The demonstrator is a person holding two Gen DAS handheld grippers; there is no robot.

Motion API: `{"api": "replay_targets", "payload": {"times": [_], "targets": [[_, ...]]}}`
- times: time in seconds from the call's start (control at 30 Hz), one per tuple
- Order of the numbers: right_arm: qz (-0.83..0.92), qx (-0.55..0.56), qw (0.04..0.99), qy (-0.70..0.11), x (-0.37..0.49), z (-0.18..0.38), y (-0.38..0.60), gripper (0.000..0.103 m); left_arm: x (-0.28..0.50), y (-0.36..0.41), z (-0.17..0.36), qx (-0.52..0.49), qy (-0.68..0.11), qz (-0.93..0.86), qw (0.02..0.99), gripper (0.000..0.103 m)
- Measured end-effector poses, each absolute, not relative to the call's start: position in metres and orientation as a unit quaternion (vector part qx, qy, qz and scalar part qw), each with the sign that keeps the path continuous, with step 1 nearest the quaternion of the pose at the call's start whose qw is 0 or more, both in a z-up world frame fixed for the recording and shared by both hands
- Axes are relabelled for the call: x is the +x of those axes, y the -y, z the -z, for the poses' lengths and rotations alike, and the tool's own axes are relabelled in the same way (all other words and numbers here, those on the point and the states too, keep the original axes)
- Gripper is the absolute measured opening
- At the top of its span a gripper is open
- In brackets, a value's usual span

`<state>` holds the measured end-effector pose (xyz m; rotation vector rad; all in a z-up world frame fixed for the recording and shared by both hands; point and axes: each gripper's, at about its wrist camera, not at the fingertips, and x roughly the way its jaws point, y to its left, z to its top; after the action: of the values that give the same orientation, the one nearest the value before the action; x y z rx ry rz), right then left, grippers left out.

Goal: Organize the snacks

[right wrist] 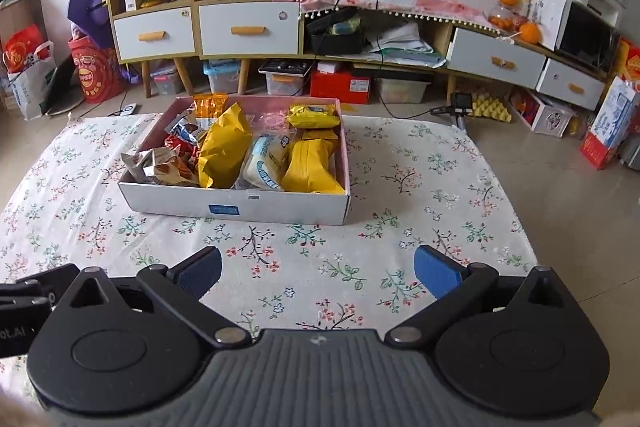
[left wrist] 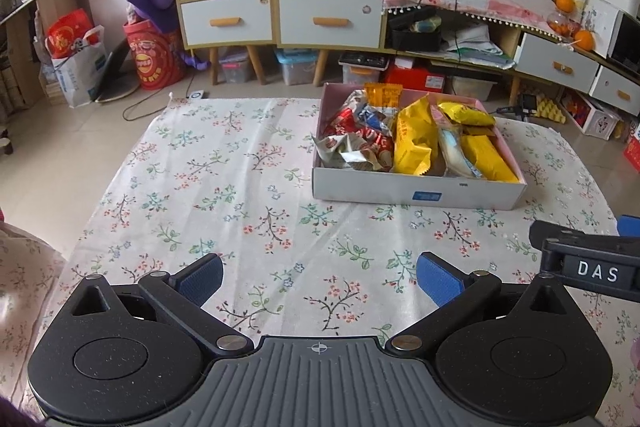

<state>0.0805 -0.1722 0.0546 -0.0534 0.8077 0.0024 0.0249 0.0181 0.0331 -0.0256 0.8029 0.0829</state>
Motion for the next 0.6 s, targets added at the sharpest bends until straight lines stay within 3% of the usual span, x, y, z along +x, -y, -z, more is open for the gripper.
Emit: {"api": "replay_targets", "payload": {"times": [0.6], "targets": [[-0.014,-0.027,0.918,-0.395,0.0787,-0.0574,0.1732,0.103,0.0237,-0.0186,-0.0321,-0.015,-0.392,-0.037,0.919,0.103]]}}
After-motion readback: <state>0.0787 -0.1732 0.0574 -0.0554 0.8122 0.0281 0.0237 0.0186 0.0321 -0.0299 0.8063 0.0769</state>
